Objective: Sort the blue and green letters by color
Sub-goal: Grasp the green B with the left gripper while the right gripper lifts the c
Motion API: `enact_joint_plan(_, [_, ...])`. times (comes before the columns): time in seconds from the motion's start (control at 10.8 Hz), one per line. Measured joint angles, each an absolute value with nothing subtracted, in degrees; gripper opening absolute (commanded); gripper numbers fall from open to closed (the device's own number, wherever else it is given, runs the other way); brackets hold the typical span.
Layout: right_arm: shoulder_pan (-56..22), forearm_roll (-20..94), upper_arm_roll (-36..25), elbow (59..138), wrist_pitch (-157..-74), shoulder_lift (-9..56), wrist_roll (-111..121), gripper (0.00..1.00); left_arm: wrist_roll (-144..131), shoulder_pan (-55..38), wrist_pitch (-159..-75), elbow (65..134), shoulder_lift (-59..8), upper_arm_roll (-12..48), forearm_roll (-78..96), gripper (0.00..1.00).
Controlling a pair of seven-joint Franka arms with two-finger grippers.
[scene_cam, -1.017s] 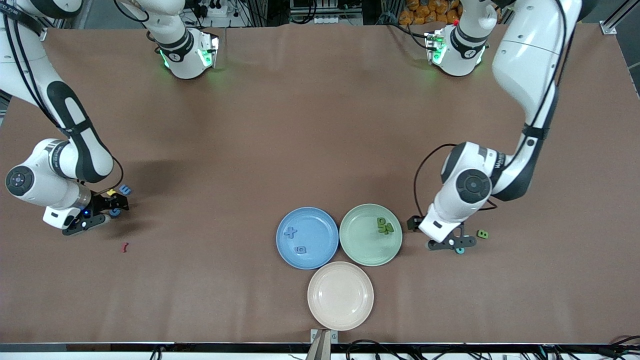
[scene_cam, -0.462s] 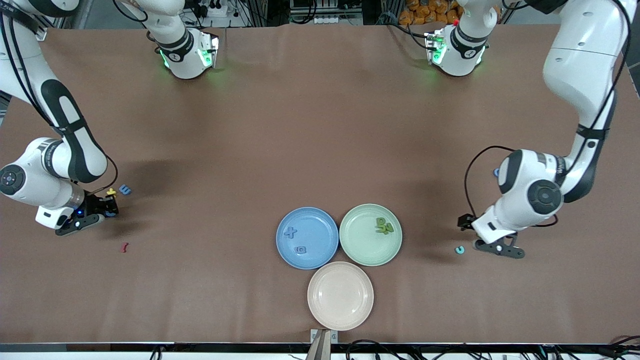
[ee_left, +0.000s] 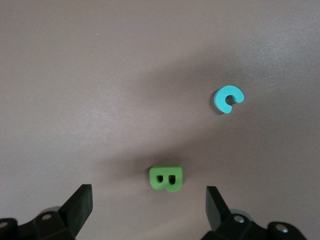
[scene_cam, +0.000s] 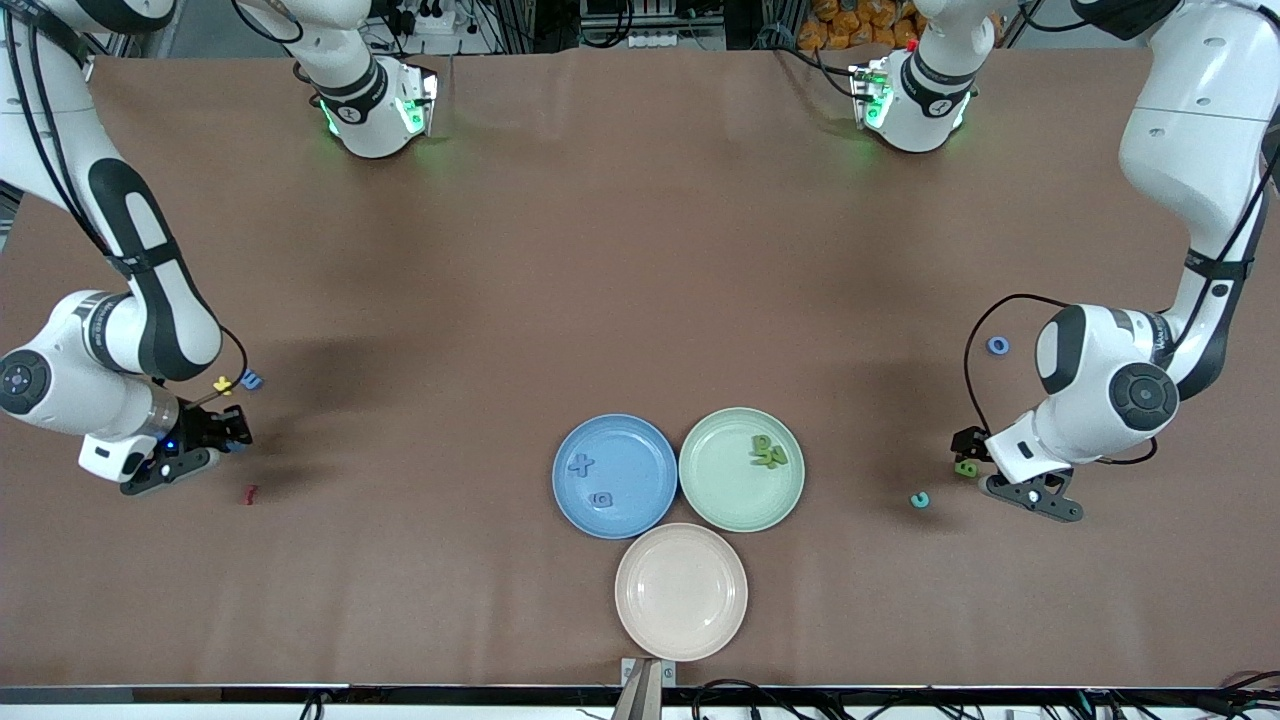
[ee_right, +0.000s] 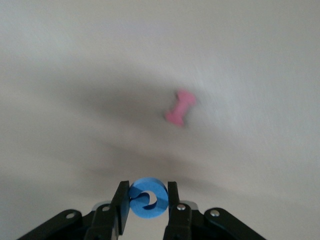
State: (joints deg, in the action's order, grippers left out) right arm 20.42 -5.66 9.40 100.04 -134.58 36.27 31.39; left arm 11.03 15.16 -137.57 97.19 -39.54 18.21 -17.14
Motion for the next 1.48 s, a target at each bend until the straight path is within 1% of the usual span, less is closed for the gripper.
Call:
enact_joint_plan(0.18, [16.2,-4.3,9.5,96.8,-132.9,36.3,25.7,0.00,11.0,15.1,-139.7,97.8,-40.8,18.4,-17.1,1.00])
enact_joint_plan(0.37, [11.8,-3.9,9.6,96.1,-132.8,36.5,17.0,0.00,11.1,15.3,-142.8,98.8,-42.1,18.4,-17.1,1.00])
enact_joint_plan(0.46, [9.2,-3.5,9.6,96.0,-132.8,36.8,11.8,0.00,11.1,15.5,-144.1,99.3,-42.6,18.3,-17.1,0.77])
enact_joint_plan(0.55, [6.5,-3.2,9.7,95.8,-132.9,37.2,6.4,0.00,11.1,15.7,-144.5,99.6,-42.8,18.3,-17.1,0.47])
enact_joint_plan(0.65, [4.0,-2.7,9.7,95.3,-133.0,37.6,1.2,0.00,11.1,15.9,-144.7,99.8,-42.9,18.3,-17.1,0.27])
enact_joint_plan(0.83, [-0.7,-2.2,9.7,93.6,-133.1,38.5,-9.0,0.00,11.2,16.1,-144.8,99.8,-42.6,18.3,-17.1,0.12])
enact_joint_plan(0.92, [-2.9,-2.0,9.8,93.0,-133.4,38.9,-14.9,0.00,11.3,16.2,-144.8,99.8,-42.3,18.3,-17.1,0.00])
enact_joint_plan(1.2, [-11.1,-1.9,9.9,91.3,-136.8,41.0,-33.1,0.00,11.3,16.1,-144.9,100.3,-41.8,18.4,-17.2,0.00])
enact_joint_plan(1.48, [-17.0,-1.7,9.9,86.6,-138.8,43.9,-49.3,0.00,6.7,14.3,-144.9,100.4,-40.5,18.0,-17.2,0.00])
